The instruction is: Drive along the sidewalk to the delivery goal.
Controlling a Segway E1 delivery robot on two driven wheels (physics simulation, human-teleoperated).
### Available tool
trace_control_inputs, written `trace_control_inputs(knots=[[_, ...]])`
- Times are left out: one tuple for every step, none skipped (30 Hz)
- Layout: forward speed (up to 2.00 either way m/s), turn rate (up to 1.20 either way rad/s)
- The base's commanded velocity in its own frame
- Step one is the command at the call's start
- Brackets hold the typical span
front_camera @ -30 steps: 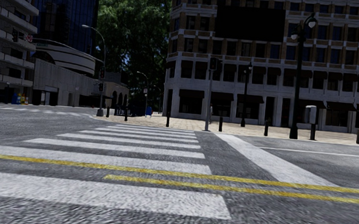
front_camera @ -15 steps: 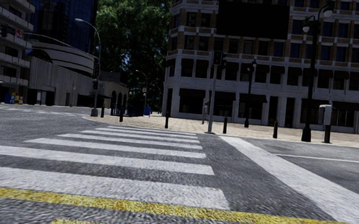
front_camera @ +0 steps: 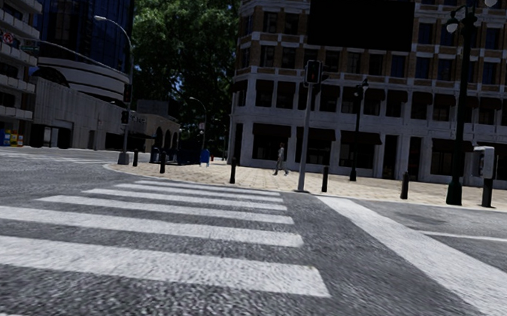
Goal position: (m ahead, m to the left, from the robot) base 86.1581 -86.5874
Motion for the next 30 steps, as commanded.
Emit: trace_control_inputs(knots=[[2.0, 0.0], [2.0, 0.0], [2.0, 0.0], [2.0, 0.0], [2.0, 0.0], [2.0, 0.0], [2.0, 0.0], [2.0, 0.0], [2.0, 0.0], [2.0, 0.0], [2.0, 0.0], [2.0, 0.0], [2.0, 0.0], [2.0, 0.0], [2.0, 0.0], [2.0, 0.0], [2.0, 0.0], [2.0, 0.0], [2.0, 0.0], [2.0, 0.0], [2.0, 0.0], [2.0, 0.0], [2.0, 0.0], [2.0, 0.0], [2.0, 0.0], [2.0, 0.0], [2.0, 0.0], [2.0, 0.0], [2.0, 0.0], [2.0, 0.0]])
